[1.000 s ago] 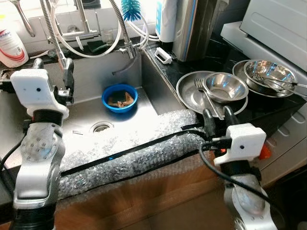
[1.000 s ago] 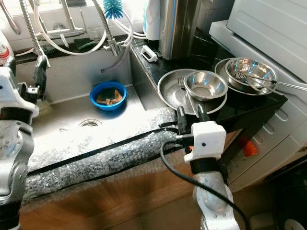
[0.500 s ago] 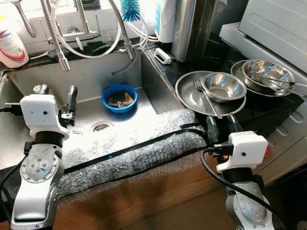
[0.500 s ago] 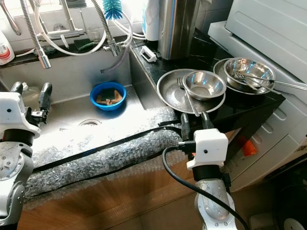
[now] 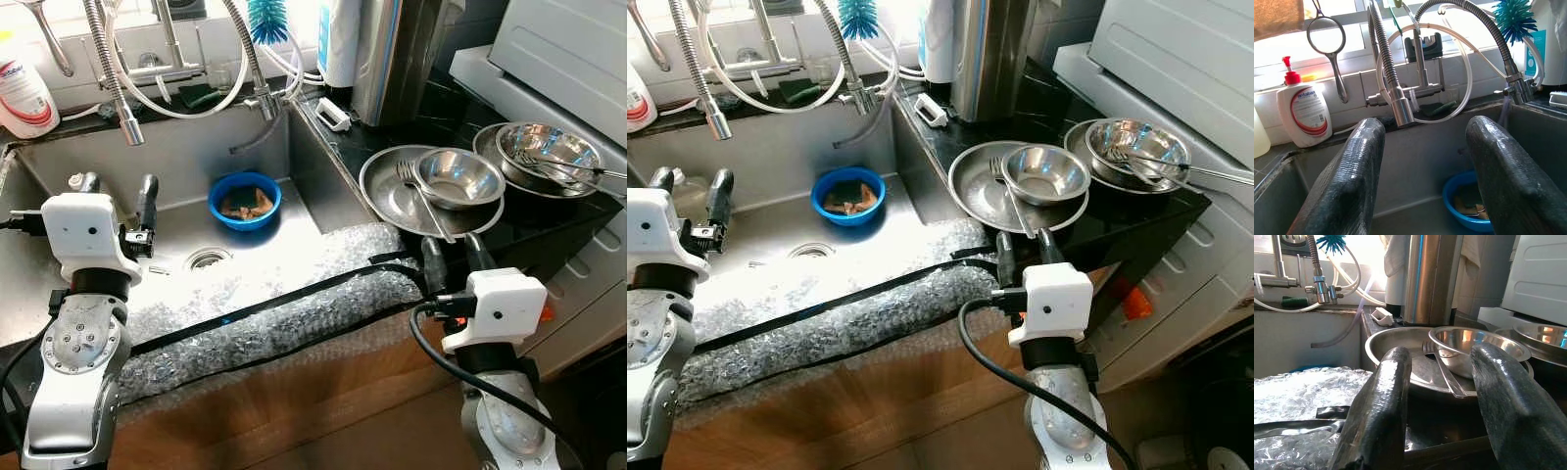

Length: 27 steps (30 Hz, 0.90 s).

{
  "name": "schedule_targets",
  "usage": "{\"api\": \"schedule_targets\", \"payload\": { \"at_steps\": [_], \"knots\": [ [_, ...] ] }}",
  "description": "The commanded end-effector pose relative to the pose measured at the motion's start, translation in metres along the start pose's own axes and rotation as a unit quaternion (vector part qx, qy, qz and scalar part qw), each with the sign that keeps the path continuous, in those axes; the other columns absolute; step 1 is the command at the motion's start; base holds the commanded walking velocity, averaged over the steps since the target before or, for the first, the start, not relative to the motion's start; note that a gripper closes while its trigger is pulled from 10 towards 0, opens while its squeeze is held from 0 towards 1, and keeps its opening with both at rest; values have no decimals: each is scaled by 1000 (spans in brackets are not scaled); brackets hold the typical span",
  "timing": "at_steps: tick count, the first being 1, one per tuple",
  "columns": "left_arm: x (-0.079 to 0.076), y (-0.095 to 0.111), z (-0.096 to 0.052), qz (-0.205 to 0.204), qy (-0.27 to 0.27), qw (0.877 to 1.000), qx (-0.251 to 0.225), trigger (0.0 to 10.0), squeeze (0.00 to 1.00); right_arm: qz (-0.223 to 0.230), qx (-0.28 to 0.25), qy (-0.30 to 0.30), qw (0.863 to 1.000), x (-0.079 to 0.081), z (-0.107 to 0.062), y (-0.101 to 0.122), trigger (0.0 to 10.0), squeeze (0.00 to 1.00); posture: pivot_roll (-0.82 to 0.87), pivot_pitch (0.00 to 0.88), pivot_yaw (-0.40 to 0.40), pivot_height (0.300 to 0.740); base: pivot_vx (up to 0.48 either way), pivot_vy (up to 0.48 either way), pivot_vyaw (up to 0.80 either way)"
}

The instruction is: Kitchen organization

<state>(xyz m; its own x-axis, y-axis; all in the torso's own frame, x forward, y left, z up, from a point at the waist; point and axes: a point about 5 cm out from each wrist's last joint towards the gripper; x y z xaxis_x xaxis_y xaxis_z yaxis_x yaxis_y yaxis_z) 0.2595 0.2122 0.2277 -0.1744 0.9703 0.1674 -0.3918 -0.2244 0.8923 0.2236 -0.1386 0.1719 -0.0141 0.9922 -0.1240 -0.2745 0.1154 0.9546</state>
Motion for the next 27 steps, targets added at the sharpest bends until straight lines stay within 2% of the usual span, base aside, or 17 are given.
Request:
{"api": "schedule_targets", "payload": {
  "at_steps": [1,4,27],
  "knots": [
    [-12,1,-5,-9,-8,1000,2,10000,0,44,13,-34,998,-7,5,-7,10000,0,-10,117,-7,740,0,0,0],
    [-26,-2,-4,-23,-23,999,2,10000,0,91,36,-70,993,-14,16,-23,10000,0,-10,117,-7,740,0,0,0],
    [-28,-6,-8,-13,-32,999,4,10000,0,94,26,-73,993,-17,20,-23,10000,0,-11,120,-5,740,0,0,0]
  ]
}}
Point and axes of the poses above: a point about 5 cm out from each wrist's last joint towards the gripper, its own z axis pointing out of the wrist towards the gripper, its own y axis along the axis of the wrist's last joint, x = y × z, and after that the axes turned 1 degree about z, right-handed
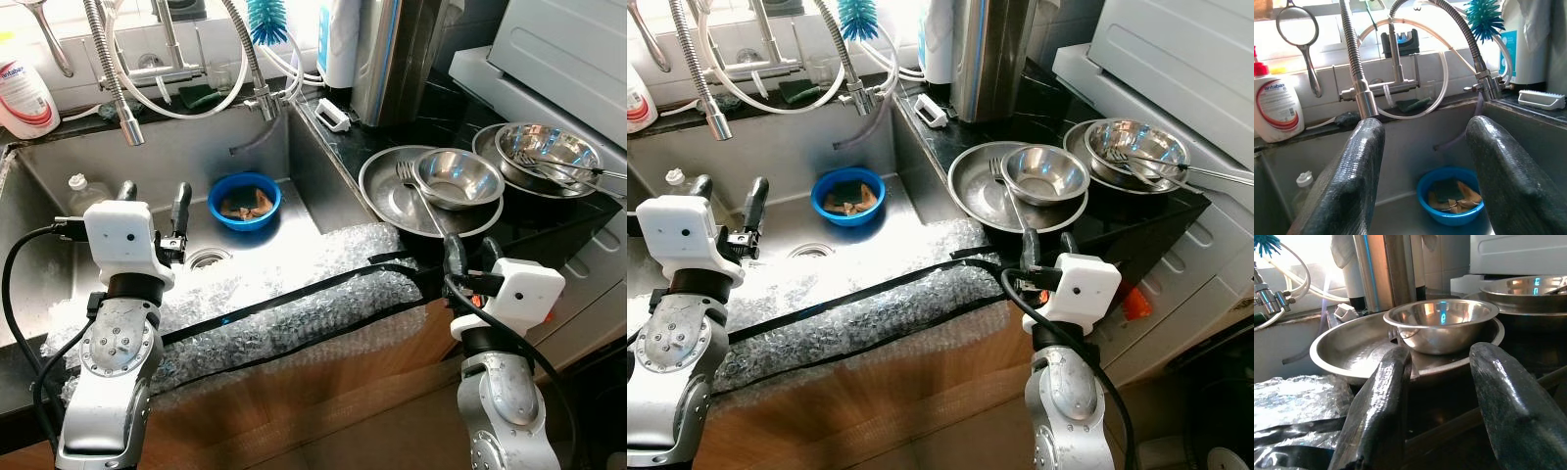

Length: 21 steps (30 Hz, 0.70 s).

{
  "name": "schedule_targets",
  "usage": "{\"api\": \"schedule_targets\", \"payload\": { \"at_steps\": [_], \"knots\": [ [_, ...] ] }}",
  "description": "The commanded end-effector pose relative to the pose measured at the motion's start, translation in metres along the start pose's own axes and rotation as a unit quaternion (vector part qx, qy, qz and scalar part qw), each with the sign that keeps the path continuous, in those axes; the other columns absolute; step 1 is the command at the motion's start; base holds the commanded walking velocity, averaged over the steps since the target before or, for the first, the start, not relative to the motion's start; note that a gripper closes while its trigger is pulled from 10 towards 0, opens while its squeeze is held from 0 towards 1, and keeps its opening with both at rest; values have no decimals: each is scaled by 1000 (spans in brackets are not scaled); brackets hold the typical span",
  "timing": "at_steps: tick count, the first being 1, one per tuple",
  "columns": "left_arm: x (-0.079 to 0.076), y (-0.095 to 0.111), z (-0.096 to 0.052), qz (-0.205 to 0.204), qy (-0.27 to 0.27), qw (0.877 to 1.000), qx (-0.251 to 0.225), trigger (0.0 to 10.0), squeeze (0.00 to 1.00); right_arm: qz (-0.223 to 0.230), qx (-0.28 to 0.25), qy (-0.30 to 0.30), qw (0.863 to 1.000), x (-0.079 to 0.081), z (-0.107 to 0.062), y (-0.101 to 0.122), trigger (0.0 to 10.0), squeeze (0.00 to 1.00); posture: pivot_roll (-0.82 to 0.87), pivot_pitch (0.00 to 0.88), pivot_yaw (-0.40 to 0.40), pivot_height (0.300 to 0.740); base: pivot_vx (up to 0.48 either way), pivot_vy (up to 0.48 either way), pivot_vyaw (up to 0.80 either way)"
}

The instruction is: Kitchen organization

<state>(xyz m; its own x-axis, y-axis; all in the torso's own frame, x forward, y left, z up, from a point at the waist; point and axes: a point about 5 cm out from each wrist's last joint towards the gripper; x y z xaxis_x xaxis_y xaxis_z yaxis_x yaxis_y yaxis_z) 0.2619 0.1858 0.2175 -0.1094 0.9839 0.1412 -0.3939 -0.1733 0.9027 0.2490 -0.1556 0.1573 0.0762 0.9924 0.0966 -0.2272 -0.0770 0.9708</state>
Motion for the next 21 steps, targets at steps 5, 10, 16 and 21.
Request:
{"api": "schedule_targets", "payload": {
  "at_steps": [5,10,16,21],
  "knots": [
    [-1,-2,-3,13,-7,1000,2,10000,0,-1,-2,-2,1000,-1,1,0,10000,0,-11,120,-5,740,0,0,0],
    [-4,-3,-1,4,-7,1000,-3,10000,0,34,19,23,999,3,15,-8,10000,0,-7,128,-5,740,0,0,0],
    [-7,-1,0,-3,-6,1000,-8,10000,0,24,-3,53,998,5,26,-1,10000,1000,-7,128,-6,740,0,0,0],
    [-7,0,-1,-4,-5,1000,-11,10000,0,28,-17,62,998,7,28,5,10000,271,-4,130,-6,740,0,0,0]
  ]
}}
Point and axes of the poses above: a point about 5 cm out from each wrist's last joint towards the gripper, its own z axis pointing out of the wrist towards the gripper, its own y axis along the axis of the wrist's last joint, x = y × z, and after that the axes turned 1 degree about z, right-handed
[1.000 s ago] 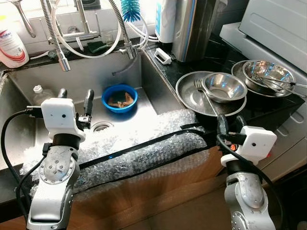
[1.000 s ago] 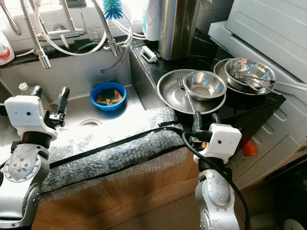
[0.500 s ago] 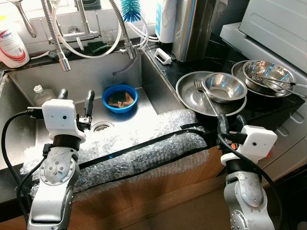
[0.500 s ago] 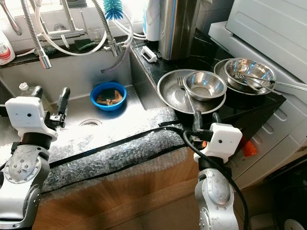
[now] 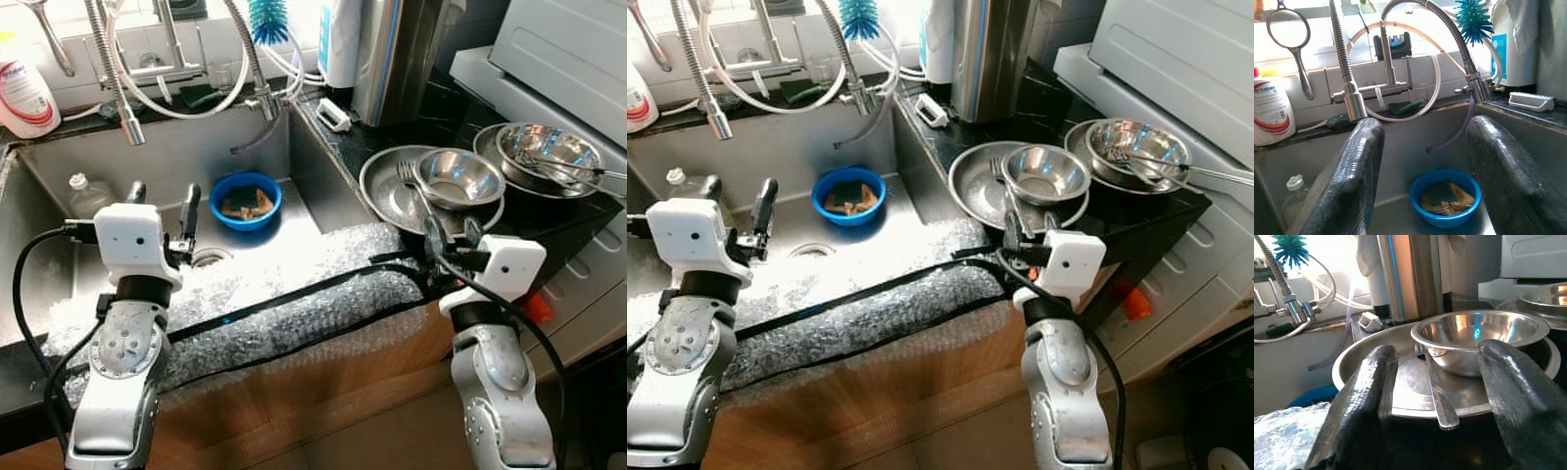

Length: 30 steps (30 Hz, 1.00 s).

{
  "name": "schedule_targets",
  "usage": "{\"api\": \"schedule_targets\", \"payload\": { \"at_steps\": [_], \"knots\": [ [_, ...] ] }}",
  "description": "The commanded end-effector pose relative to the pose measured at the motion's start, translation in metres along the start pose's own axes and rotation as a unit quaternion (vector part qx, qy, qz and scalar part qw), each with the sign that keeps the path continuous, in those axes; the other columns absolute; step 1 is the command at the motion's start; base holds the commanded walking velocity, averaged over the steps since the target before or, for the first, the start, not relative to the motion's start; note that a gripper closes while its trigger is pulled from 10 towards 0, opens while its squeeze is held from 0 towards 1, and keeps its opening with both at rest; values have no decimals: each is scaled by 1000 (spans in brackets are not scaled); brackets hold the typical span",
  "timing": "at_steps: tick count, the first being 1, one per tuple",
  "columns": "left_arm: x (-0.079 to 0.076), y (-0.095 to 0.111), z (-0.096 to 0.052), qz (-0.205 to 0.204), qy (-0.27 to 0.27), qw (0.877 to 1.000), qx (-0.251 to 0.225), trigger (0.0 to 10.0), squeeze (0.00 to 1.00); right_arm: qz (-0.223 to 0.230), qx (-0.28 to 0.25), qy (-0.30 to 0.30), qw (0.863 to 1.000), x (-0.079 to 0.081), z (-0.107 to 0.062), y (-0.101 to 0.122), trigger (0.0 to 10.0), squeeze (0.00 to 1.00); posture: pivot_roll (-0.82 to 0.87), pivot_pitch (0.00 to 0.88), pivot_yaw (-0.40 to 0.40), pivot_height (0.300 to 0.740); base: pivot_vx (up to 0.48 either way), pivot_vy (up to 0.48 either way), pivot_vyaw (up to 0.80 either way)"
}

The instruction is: Kitchen organization

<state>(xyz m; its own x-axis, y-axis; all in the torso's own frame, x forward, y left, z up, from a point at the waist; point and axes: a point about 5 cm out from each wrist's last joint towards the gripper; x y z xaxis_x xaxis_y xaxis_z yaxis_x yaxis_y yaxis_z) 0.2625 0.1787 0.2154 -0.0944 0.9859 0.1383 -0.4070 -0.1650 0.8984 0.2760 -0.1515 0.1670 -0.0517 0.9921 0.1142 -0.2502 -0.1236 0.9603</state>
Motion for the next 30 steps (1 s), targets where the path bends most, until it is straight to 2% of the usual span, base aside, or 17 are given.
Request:
{"api": "schedule_targets", "payload": {
  "at_steps": [1,6,10,16,23,30],
  "knots": [
    [0,1,0,0,1,1000,-4,10000,0,3,-6,4,1000,1,0,2,10000,0,-6,130,-5,740,0,0,0],
    [0,1,1,0,1,1000,-4,10000,0,2,-1,30,1000,10,-2,-1,10000,0,-5,130,-6,740,0,0,0],
    [-1,1,1,-1,1,1000,-3,10000,0,-44,14,59,997,17,-8,-8,10000,0,-7,130,-6,740,0,0,0],
    [-2,0,1,-1,0,1000,-2,10000,0,-35,15,47,998,15,-9,-9,10000,0,-7,129,-7,740,0,0,0],
    [-2,0,1,-1,1,1000,-2,10000,0,-45,8,35,998,11,-11,-7,10000,0,-6,129,-8,740,0,0,0],
    [0,1,1,0,4,1000,-4,10000,0,-52,-24,25,998,10,-10,4,10000,0,-7,131,-6,740,0,0,0]
  ]
}}
Point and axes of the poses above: a point about 5 cm out from each wrist's last joint towards the gripper, its own z axis pointing out of the wrist towards the gripper, its own y axis along the axis of the wrist's last joint, x = y × z, and after that the axes turned 1 degree about z, right-handed
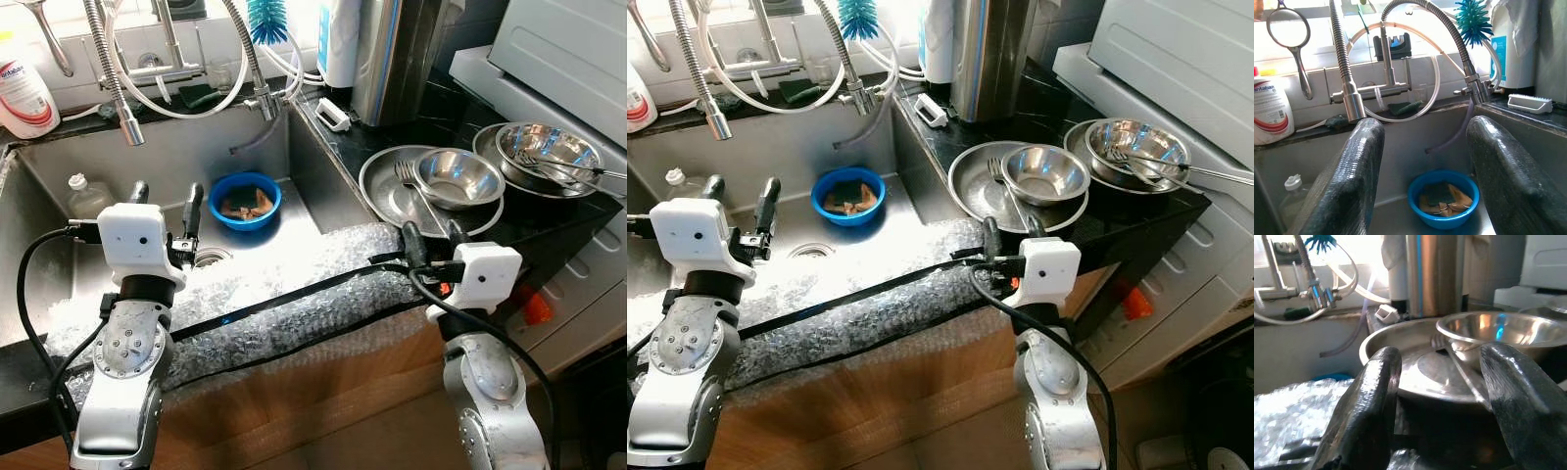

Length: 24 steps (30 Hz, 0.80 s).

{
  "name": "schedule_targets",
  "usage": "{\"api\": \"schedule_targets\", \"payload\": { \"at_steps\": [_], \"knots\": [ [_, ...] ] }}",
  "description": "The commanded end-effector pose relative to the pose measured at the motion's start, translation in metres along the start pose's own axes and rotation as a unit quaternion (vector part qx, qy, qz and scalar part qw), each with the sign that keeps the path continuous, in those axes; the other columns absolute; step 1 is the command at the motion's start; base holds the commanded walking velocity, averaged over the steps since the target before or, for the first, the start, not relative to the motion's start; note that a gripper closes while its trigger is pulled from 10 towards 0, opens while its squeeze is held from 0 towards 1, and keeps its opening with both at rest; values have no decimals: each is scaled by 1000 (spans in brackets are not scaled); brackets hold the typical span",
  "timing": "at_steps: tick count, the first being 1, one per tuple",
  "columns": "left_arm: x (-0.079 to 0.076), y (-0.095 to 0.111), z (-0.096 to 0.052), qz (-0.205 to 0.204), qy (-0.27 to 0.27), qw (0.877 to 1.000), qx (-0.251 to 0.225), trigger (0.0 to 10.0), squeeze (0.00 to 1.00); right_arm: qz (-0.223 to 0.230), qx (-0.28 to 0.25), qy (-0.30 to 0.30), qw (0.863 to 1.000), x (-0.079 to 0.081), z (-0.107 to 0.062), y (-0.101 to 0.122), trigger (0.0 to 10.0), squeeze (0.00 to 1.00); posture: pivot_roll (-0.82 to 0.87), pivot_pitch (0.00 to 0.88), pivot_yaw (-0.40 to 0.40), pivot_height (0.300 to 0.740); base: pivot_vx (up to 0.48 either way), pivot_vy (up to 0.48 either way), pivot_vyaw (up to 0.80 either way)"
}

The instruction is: Kitchen organization

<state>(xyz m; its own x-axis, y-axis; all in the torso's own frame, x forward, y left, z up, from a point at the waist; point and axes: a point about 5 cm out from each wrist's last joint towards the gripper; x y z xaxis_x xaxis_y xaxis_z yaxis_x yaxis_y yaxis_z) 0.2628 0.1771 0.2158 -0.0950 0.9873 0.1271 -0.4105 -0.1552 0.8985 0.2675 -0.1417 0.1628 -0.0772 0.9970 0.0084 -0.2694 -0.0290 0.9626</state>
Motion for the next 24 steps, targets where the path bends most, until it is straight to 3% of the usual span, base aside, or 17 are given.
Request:
{"api": "schedule_targets", "payload": {
  "at_steps": [1,12,16,24],
  "knots": [
    [1,0,1,5,1,1000,-3,10000,0,-6,-24,-3,1000,0,-1,10,10000,0,-8,131,-6,740,0,0,0],
    [-1,0,1,4,-2,1000,-3,10000,0,-8,-19,-17,1000,-3,-6,8,10000,0,-10,131,-7,740,0,0,0],
    [-1,-1,1,6,-5,1000,-2,10000,0,25,16,-73,997,-19,-10,-7,10000,0,-6,132,-5,740,0,0,0],
    [-2,-1,0,7,-8,1000,-3,10000,0,34,21,-77,996,-20,-8,-9,10000,0,-8,133,-3,740,0,0,0]
  ]
}}
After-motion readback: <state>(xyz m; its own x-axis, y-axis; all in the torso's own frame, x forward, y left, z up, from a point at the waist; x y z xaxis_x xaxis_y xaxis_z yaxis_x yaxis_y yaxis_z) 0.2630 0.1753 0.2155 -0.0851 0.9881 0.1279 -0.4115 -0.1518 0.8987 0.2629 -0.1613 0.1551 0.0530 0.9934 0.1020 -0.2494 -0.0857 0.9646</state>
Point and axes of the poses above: a point about 5 cm out from each wrist's last joint towards the gripper, its own z axis pointing out of the wrist towards the gripper, its own y axis along the axis of the wrist's last joint, x = y × z, and after that the axes turned 1 degree about z, right-handed
